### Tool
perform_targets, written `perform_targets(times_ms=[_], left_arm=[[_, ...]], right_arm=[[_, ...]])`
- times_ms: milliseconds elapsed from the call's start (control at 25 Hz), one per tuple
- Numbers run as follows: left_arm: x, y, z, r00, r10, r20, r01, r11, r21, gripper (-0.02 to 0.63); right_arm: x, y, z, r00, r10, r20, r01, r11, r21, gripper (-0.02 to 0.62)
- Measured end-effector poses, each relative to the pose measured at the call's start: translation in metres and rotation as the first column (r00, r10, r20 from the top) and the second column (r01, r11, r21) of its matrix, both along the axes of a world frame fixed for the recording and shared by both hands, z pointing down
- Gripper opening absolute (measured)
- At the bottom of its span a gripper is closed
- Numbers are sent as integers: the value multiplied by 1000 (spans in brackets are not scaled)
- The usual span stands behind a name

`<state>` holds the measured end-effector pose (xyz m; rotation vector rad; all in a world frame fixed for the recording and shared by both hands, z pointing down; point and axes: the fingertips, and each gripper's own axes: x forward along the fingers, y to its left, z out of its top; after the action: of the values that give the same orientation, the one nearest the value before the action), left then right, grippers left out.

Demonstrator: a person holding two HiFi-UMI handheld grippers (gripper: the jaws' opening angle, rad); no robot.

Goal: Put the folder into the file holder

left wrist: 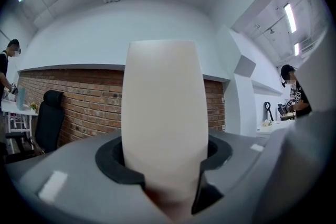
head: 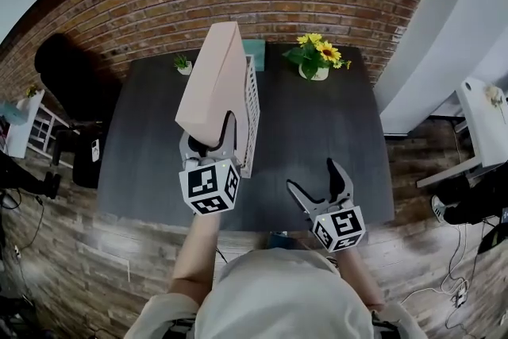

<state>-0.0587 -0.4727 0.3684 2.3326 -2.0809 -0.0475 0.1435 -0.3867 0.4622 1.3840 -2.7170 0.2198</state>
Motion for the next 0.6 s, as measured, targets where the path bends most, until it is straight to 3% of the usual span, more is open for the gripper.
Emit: perform_targets(times_ms=[600], left_arm=[[10, -3, 71, 1000, -10, 27, 11, 999, -39, 272]], right_arm=[[-9, -24, 17, 1000, -23, -16, 23, 999, -24, 445]])
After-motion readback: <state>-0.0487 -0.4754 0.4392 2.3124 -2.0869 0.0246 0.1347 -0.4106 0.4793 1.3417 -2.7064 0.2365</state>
